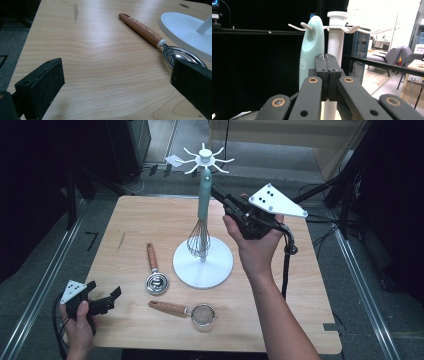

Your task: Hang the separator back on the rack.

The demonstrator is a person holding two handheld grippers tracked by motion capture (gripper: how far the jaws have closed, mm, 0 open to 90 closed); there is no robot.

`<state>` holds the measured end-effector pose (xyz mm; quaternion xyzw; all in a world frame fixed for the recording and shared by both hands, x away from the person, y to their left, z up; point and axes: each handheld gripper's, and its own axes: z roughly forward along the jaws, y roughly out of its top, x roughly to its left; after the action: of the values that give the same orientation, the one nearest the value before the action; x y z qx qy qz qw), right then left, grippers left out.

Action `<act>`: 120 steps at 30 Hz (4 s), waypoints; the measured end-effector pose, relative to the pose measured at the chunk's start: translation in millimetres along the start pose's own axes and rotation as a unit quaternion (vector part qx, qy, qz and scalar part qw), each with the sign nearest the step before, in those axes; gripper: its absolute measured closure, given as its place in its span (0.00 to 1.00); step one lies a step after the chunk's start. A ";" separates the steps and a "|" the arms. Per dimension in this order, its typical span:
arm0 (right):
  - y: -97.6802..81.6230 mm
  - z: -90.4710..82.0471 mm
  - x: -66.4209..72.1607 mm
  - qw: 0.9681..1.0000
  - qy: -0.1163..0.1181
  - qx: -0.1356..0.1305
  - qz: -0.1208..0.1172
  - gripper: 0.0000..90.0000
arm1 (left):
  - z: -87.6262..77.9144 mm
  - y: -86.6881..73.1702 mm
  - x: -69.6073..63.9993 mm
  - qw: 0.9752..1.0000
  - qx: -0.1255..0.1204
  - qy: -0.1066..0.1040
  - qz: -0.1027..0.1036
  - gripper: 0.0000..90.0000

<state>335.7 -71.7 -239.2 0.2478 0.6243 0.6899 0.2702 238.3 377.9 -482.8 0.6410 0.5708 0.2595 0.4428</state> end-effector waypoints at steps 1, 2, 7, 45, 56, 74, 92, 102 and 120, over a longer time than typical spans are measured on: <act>0.1 -0.1 0.9 1.000 0.001 0.001 0.000 1.00 | 0.0 0.0 0.0 1.000 0.000 0.000 0.000 0.00; 0.2 0.1 1.7 1.000 0.001 0.001 0.000 1.00 | 0.0 0.0 0.0 1.000 0.000 0.000 0.001 0.00; 0.6 0.3 4.5 1.000 0.003 0.000 -0.003 1.00 | 0.0 0.0 0.0 1.000 0.000 0.000 0.001 0.00; -97.9 -72.7 -28.2 0.993 -0.068 0.091 0.023 1.00 | -0.5 0.8 -31.2 0.996 0.011 0.023 0.090 0.00; -138.6 -89.1 -20.3 0.989 -0.067 0.128 0.033 1.00 | 1.6 0.3 -39.0 0.997 0.022 0.003 0.075 0.00; -187.9 -104.6 7.2 0.983 -0.033 0.173 0.051 0.87 | 10.9 -4.8 -66.3 0.993 0.046 0.034 0.100 0.33; -227.6 -102.5 62.3 0.959 0.012 0.272 0.076 0.74 | 16.2 -8.5 -87.0 0.988 0.121 -0.041 0.089 0.95; -243.3 -91.6 70.4 0.943 0.021 0.320 0.090 0.74 | 21.1 -11.1 -94.9 0.984 0.140 -0.052 0.098 0.95; -253.5 -87.6 74.4 0.930 0.010 0.356 0.088 0.74 | 26.2 -12.4 -108.0 0.983 0.142 -0.057 0.105 0.93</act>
<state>237.8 -65.8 -499.8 0.3747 0.8073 0.4457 0.0959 230.9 266.4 -487.2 0.7674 0.5049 0.1845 0.3494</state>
